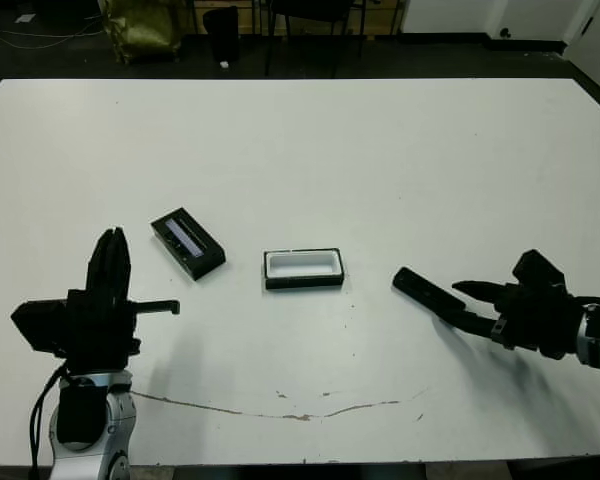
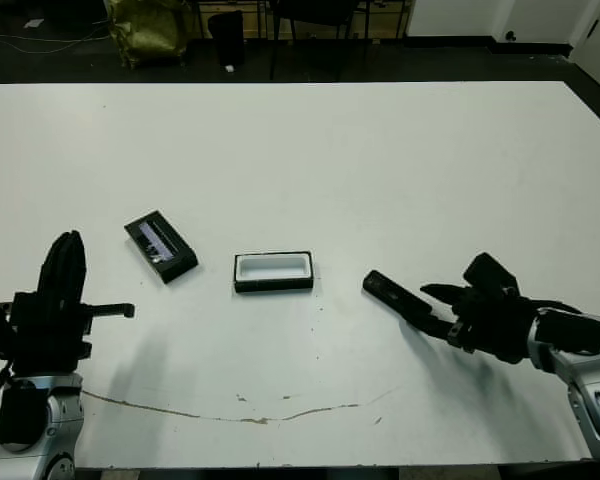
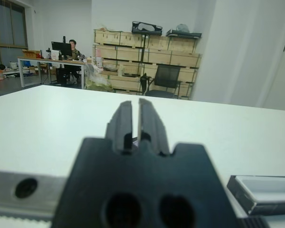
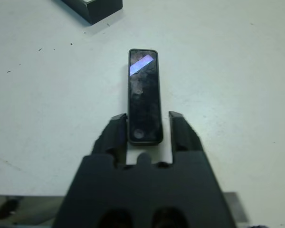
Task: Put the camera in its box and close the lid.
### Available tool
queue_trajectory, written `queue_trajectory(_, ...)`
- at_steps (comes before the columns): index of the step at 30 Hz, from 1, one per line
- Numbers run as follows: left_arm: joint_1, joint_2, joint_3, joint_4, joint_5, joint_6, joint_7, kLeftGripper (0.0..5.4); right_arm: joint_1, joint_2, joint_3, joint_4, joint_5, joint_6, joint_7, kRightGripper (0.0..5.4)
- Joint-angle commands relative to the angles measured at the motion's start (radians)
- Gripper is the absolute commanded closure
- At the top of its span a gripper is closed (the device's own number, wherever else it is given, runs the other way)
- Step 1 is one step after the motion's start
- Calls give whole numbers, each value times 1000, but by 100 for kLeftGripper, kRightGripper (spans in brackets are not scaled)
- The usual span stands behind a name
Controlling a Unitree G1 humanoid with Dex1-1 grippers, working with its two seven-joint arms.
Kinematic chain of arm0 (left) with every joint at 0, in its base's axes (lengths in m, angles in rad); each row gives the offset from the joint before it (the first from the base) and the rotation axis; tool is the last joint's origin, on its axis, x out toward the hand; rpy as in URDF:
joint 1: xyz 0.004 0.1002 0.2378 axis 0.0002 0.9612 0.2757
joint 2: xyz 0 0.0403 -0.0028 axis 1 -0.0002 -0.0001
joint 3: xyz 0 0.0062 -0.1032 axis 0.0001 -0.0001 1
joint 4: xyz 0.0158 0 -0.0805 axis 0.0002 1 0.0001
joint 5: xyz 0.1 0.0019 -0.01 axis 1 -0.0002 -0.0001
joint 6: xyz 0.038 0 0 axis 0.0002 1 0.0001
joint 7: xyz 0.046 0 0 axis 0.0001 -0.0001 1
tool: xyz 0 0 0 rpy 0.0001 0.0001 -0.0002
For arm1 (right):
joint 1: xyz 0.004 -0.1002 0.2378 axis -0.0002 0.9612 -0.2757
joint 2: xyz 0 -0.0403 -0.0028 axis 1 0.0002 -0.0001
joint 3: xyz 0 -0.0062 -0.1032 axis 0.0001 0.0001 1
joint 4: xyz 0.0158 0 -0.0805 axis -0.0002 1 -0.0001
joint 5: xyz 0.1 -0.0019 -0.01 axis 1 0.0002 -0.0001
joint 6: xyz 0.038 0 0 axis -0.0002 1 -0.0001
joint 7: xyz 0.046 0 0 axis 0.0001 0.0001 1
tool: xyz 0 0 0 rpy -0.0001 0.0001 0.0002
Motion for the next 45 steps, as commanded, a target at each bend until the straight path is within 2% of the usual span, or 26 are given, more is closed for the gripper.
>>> queue_trajectory(1, 12, 1, 4, 16, -2, 1, -1, 540, -1, 5, 33, 32, -19, 11, 3, 457)
queue_trajectory(4, 12, -1, 3, 14, -3, 6, 2, 540, -14, -4, 65, 51, -43, -27, 22, 428)
queue_trajectory(7, 13, -1, 2, 12, 2, 5, 6, 540, -22, -16, 89, 28, -56, -9, 27, 444)
queue_trajectory(8, 12, -2, 2, 13, -1, 1, 4, 540, -24, -22, 94, 7, -53, 18, 27, 464)
queue_trajectory(10, 14, -2, 1, 7, 3, 9, 8, 540, -18, -56, 94, -118, -47, 127, 1, 494)
queue_trajectory(12, 15, -2, 1, 5, 5, 11, 10, 540, -15, -90, 93, -229, -54, 234, -28, 505)
queue_trajectory(13, 15, -2, 1, 6, 4, 10, 10, 540, -15, -96, 96, -250, -60, 260, -38, 506)
queue_trajectory(15, 17, 0, 0, -1, 7, 20, 13, 540, -16, -74, 112, -173, -82, 208, -44, 506)
queue_trajectory(19, 15, -4, 0, 2, -1, 15, 11, 540, -36, -23, 125, 23, -103, 46, -35, 507)
queue_trajectory(26, 15, -4, -3, 3, 4, 13, 14, 540, -72, 6, 72, 122, -42, -49, 9, 507)
queue_trajectory(29, 10, -3, 0, 24, -1, -7, 7, 540, -115, 15, 51, 162, -7, -64, 45, 507)
queue_trajectory(37, 16, 0, -4, 11, 4, 9, 8, 540, -259, 26, 1, 215, 64, -29, 92, 507)
queue_trajectory(40, 17, 2, -6, 10, 5, 12, 7, 540, -345, 40, 2, 282, 81, -82, 159, 507)
queue_trajectory(42, 17, 2, -8, 10, 3, 11, 5, 540, -409, 49, 10, 328, 82, -96, 194, 507)
queue_trajectory(45, 11, 2, -7, 23, -1, -2, 0, 540, -507, 48, 42, 335, 58, -52, 205, 507)
